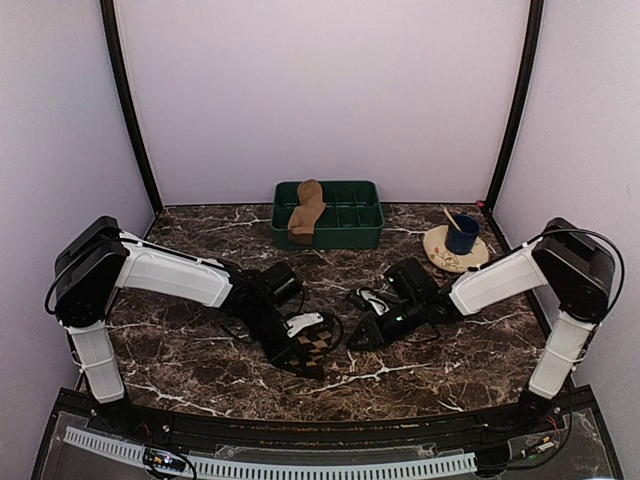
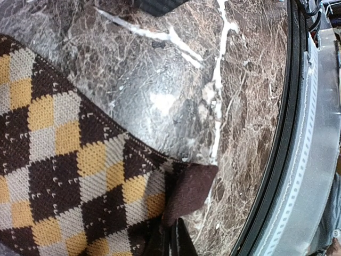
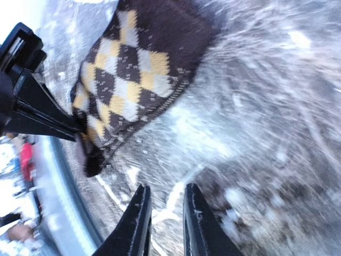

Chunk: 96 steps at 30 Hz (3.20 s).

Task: Roll the socks
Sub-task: Place the sock at the center of the board.

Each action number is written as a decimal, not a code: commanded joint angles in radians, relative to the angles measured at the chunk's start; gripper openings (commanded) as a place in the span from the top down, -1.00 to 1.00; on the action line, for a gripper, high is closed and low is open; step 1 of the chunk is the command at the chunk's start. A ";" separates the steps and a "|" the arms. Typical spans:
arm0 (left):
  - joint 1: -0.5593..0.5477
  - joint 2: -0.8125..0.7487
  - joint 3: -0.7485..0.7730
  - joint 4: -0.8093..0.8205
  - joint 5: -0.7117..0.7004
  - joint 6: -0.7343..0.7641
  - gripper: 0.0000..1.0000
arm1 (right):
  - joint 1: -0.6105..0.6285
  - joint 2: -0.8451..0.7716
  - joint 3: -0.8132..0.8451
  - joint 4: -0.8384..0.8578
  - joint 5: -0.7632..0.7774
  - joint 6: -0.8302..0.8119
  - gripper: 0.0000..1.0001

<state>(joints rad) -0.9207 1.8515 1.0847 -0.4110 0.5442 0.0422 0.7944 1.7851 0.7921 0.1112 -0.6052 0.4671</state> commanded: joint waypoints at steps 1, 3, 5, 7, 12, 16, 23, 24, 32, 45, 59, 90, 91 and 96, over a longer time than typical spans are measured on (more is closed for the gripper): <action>0.026 0.025 0.037 -0.083 0.080 0.022 1.00 | 0.068 -0.113 -0.057 0.069 0.296 -0.038 0.64; 0.034 0.041 0.046 -0.100 0.105 0.027 1.00 | 0.109 -0.153 -0.081 0.067 0.398 -0.059 0.67; 0.040 0.051 0.049 -0.109 0.121 0.032 1.00 | 0.152 -0.184 -0.104 0.071 0.489 -0.084 0.69; 0.046 0.056 0.050 -0.115 0.139 0.036 1.00 | 0.203 -0.233 -0.123 0.074 0.582 -0.109 0.70; 0.080 0.069 0.054 -0.127 0.188 0.048 1.00 | 0.339 -0.282 -0.157 0.086 0.816 -0.181 0.68; 0.102 0.094 0.062 -0.155 0.239 0.070 1.00 | 0.457 -0.281 -0.160 0.091 0.957 -0.244 0.68; 0.123 0.136 0.066 -0.195 0.280 0.101 1.00 | 0.661 -0.201 -0.081 0.035 1.158 -0.367 0.64; 0.125 0.142 0.065 -0.199 0.286 0.105 1.00 | 0.684 -0.165 -0.061 0.024 1.179 -0.386 0.62; 0.129 0.166 0.080 -0.231 0.295 0.131 1.00 | 0.782 -0.006 0.075 -0.004 1.253 -0.518 0.34; 0.131 0.195 0.096 -0.251 0.312 0.150 1.00 | 0.782 0.107 0.165 -0.013 1.244 -0.671 0.14; 0.132 0.208 0.110 -0.281 0.314 0.169 1.00 | 0.712 0.152 0.176 -0.031 1.187 -0.740 0.13; 0.153 0.230 0.148 -0.313 0.320 0.180 1.00 | 0.600 0.214 0.201 -0.283 0.885 -0.657 0.85; 0.154 0.229 0.149 -0.313 0.316 0.178 1.00 | 0.597 0.216 0.200 -0.286 0.879 -0.653 0.88; 0.163 0.211 0.145 -0.293 0.279 0.149 0.81 | 0.584 0.222 0.192 -0.296 0.852 -0.633 1.00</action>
<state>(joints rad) -0.7719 2.0682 1.2232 -0.7036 0.8986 0.2016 1.4071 1.9217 1.0271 -0.0158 0.3214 -0.1955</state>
